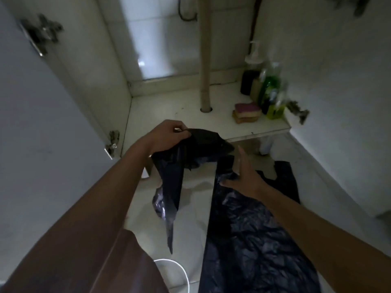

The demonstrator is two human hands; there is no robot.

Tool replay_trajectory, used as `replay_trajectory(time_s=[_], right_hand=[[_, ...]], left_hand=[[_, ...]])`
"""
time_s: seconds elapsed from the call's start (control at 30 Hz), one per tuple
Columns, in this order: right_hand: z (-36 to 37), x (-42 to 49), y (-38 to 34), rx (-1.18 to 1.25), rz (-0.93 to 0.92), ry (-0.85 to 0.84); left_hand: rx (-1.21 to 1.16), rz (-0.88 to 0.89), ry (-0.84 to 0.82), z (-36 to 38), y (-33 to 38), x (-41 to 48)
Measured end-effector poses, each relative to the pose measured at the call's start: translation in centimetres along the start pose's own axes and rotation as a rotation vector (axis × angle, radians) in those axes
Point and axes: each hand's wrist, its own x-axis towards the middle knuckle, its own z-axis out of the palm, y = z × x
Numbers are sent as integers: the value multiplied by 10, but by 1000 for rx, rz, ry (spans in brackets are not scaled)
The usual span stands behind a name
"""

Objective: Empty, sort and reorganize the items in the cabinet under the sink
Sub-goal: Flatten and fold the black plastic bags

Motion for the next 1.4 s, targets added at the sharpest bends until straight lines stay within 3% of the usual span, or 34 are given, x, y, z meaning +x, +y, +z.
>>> replay_trajectory(time_s=[0.13,0.27,0.33,0.53,0.6,0.67,0.73,0.9,1.0,1.1,1.17,1.23,1.4], right_hand=[[-47,-2,-28,55,30,211],[-79,-9,-41,368,-2,329],[-93,-12,-45,391,-2,395],[-123,-10,-73,452,-98,361],[-130,-8,-83,484,-150,359],[-136,-11,-91,495,-165,321],[-142,-12,-99,421,-187,317],[-157,-13,-131,124,-284,299],[-167,-16,-149,-17,-319,306],[-181,-30,-144,13,-304,160],[-188,-38,-126,-207,-212,113],[-193,-39,-102,-381,-140,165],[-205,-45,-78,-238,-93,384]], left_hand=[[53,112,-95,-27,72,-7],[-26,179,-118,-48,117,-12],[-48,198,-122,-56,131,-14],[-212,138,-159,-68,144,-19],[-193,74,-69,-69,140,-14],[46,-4,135,-68,131,-4],[266,-28,262,-63,130,0],[219,307,42,-22,154,-1],[293,388,156,0,170,7],[175,333,206,-3,174,12],[136,295,177,-14,171,12],[131,256,187,-25,166,9],[147,101,246,-39,131,21]])
